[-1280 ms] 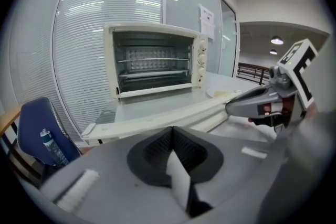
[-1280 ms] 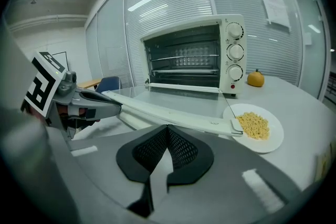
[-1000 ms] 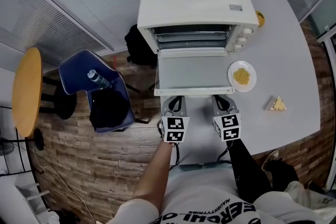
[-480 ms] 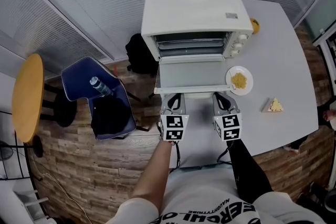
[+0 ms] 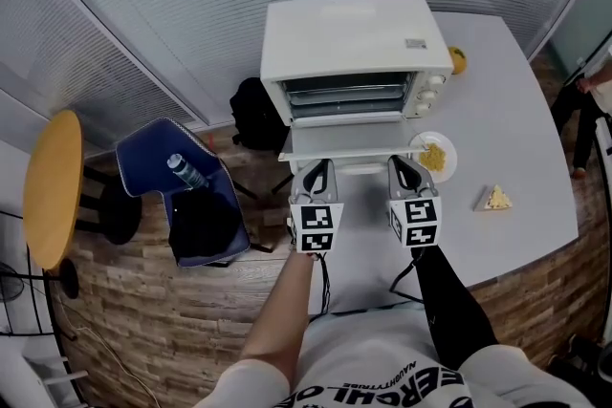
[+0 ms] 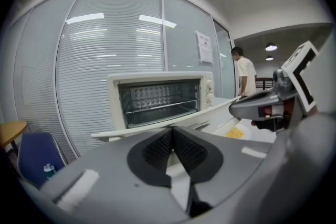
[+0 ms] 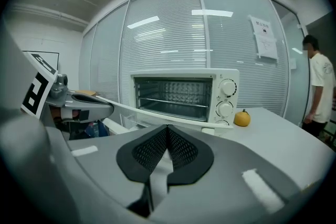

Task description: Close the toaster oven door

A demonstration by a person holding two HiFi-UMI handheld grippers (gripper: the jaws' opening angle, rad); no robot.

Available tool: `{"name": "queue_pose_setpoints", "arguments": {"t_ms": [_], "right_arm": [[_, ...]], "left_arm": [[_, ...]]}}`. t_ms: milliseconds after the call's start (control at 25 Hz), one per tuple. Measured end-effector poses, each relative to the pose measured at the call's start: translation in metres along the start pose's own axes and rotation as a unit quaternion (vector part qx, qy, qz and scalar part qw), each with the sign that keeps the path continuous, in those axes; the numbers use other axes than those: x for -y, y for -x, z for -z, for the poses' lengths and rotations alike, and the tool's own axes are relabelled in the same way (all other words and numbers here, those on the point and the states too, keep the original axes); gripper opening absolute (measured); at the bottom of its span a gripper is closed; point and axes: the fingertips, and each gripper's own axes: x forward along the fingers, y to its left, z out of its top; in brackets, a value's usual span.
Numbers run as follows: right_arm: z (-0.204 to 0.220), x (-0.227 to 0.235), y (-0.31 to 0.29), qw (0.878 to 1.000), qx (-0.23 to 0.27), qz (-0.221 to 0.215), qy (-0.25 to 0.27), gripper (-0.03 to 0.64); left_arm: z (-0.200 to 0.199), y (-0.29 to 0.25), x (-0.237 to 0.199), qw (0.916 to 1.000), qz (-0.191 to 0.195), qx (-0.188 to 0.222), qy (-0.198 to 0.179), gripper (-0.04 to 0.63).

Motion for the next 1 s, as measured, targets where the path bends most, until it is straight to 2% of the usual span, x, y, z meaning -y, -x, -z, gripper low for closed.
{"name": "queue_pose_setpoints", "arguments": {"t_ms": [480, 1000], "right_arm": [[-0.059, 0.021, -0.026, 0.999, 0.040, 0.008, -0.002, 0.002], [-0.109, 0.040, -0.059, 0.998, 0.055, 0.005, 0.044, 0.002]], "left_arm": [[-0.058, -0.021, -0.022, 0.9994, -0.005, 0.029, -0.020, 0.055], [-0.104, -0.054, -0.052, 0.9988, -0.016, 0.044, -0.010, 0.057]]}}
